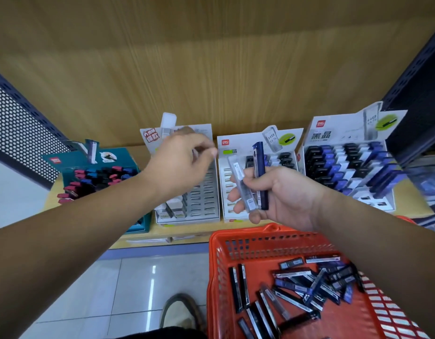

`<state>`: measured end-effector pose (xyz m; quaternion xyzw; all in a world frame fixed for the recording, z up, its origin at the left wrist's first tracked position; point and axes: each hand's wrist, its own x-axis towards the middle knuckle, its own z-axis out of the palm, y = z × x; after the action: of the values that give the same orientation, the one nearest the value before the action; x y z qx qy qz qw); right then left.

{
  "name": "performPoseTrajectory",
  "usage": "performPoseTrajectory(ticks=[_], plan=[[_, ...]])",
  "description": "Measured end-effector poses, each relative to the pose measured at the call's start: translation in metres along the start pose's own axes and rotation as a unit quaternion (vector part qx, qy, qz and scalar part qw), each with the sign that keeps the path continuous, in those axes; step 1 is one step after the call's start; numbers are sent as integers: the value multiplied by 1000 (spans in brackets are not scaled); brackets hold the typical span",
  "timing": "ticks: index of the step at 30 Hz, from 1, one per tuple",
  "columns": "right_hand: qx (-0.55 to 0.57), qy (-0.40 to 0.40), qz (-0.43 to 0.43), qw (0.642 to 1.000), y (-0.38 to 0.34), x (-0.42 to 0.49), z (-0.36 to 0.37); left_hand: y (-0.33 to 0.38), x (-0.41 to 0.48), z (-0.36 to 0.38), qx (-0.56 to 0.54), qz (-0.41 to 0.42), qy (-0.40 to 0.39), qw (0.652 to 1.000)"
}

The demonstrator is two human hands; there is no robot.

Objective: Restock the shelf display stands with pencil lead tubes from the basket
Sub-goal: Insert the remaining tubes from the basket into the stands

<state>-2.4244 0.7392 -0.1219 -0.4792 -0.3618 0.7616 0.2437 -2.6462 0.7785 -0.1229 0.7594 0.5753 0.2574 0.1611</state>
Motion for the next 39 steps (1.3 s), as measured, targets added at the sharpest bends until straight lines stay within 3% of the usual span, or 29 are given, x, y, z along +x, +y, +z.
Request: performPoseTrajectory(ticks=[3,8,13,19,25,32,39], plan=[[-19,-7,-12,1000,-3,-17,-2,44,-8,-2,-181,-100,-117,971],[-14,18,-23,999,-9,-55,-9,81,-5,-3,-292,-180,-96,935],[-37,112,-90,989,-7,-97,-37,118,3,8,-282,-233,-110,924],[52,129,-153,979,-9,-144,-72,172,12,48,-279,-322,-214,879],[54,235,-161,957,3,-151,-108,196,2,78,-271,-311,-231,881],[-24,313,-159,936,7,-156,-133,203,-3,97,-304,-307,-272,860],[-174,411,-138,884,-1,-158,-178,187,6,112,-179,-197,-292,919]])
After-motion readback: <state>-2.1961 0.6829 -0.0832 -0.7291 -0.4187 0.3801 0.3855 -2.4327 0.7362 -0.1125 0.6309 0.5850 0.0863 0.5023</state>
